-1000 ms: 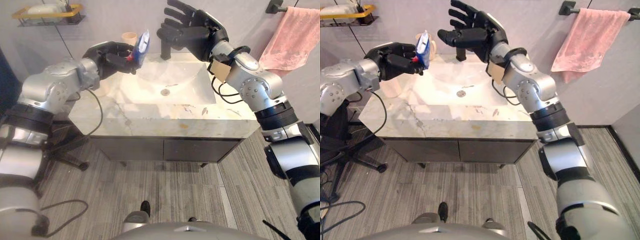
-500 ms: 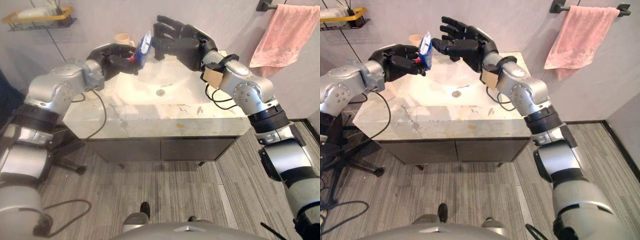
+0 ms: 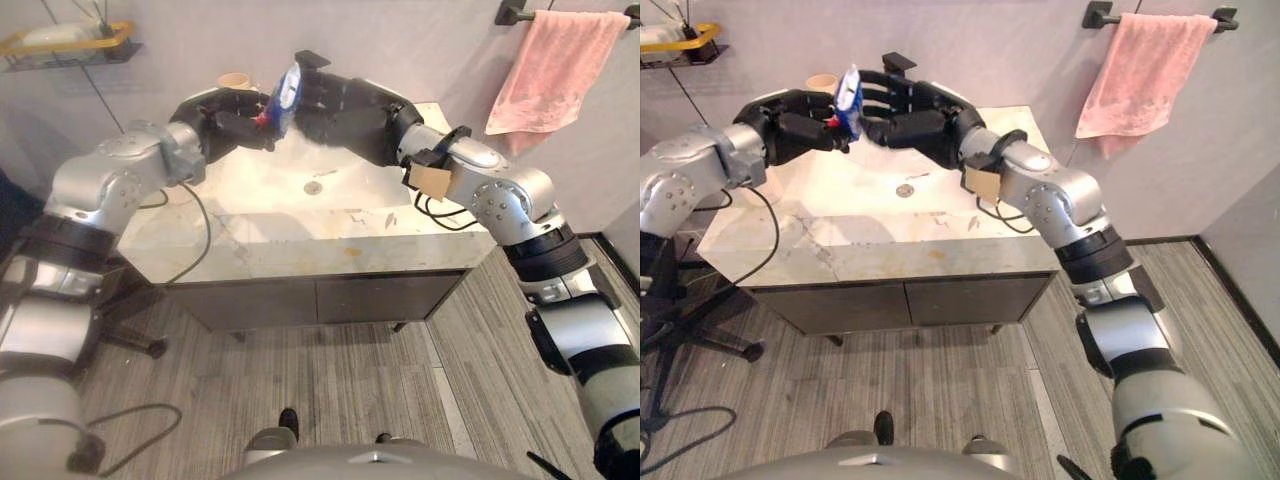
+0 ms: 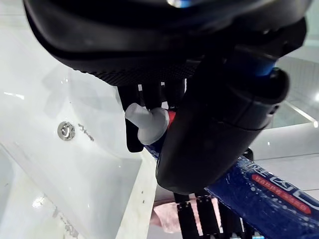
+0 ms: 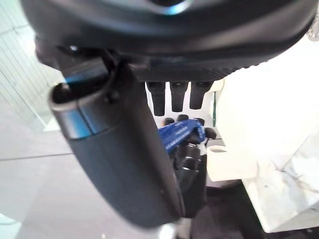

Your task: Organize the bathroom.

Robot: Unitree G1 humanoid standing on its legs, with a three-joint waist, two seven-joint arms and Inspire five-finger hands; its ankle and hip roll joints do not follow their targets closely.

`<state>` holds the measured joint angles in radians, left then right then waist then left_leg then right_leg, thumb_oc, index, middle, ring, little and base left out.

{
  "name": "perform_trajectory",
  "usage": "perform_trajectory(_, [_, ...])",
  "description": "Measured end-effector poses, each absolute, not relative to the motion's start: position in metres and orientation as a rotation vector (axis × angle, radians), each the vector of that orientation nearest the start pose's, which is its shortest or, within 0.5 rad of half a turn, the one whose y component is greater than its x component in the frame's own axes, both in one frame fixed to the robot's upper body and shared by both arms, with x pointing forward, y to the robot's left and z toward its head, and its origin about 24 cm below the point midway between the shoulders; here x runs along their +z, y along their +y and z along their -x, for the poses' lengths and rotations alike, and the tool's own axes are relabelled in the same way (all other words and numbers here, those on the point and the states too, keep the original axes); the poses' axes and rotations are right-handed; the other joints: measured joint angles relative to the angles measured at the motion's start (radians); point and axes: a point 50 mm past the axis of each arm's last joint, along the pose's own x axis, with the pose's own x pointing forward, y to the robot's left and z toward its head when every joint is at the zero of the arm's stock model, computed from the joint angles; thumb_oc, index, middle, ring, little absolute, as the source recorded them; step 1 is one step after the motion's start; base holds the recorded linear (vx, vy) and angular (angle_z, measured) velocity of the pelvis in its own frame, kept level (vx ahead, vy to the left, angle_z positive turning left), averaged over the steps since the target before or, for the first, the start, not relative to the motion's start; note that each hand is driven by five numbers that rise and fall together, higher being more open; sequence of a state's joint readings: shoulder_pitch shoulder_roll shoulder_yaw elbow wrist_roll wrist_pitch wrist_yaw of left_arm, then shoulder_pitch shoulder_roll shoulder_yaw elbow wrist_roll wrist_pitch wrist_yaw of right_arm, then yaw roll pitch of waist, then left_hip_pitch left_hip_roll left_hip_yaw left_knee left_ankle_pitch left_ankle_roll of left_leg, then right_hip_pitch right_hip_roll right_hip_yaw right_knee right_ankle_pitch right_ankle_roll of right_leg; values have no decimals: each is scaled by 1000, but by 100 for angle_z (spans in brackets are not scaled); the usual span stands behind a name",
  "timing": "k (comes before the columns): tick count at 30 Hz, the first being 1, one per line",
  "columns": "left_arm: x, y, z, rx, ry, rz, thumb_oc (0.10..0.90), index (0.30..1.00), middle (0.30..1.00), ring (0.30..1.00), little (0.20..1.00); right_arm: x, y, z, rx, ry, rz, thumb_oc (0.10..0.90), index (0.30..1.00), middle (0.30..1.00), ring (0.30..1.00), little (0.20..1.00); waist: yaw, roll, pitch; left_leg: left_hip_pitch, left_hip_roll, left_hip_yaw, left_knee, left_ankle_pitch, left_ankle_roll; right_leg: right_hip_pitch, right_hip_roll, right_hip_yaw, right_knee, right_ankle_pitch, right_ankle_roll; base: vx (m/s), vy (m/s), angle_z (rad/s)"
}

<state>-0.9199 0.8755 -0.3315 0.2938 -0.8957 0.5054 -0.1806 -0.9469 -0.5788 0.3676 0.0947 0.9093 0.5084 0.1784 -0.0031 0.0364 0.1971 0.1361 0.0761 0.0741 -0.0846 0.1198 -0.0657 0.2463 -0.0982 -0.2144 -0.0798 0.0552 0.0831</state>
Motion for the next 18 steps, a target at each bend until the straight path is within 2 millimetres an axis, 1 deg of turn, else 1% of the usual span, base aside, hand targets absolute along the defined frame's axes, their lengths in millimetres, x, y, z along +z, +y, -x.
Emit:
perform_trajectory(5, [231, 220, -356, -367, 71, -90, 400, 300, 300, 300, 300, 236, -104, -337, 796, -34, 41, 800, 900, 900, 900, 900, -7, 1, -1, 8, 5, 11, 0, -5, -1, 0, 3, 13, 0, 0, 0, 6, -9, -9])
perform_trajectory(8, [227, 223, -355, -362, 83, -88, 400, 300, 300, 300, 300, 232, -112, -335, 794, -12, 61, 800, 900, 900, 900, 900, -12, 1, -2, 10, 5, 16, 0, -8, -1, 0, 3, 20, 0, 0, 0, 1, 0, -5])
perform_trajectory(12, [224, 227, -353, -361, 88, -78, 400, 300, 300, 300, 300, 232, -113, -335, 791, -12, 62, 800, 900, 900, 900, 900, -27, 0, -3, 12, 5, 18, 0, -9, 0, 0, 3, 24, 0, 0, 0, 0, 0, 0])
perform_trajectory(18, [224, 227, -353, -370, 89, -77, 400, 300, 300, 300, 300, 233, -113, -336, 776, -18, 63, 800, 900, 900, 900, 900, -28, 1, -3, 13, 5, 18, 0, -9, 0, 0, 3, 26, 0, 0, 0, 0, 0, 0])
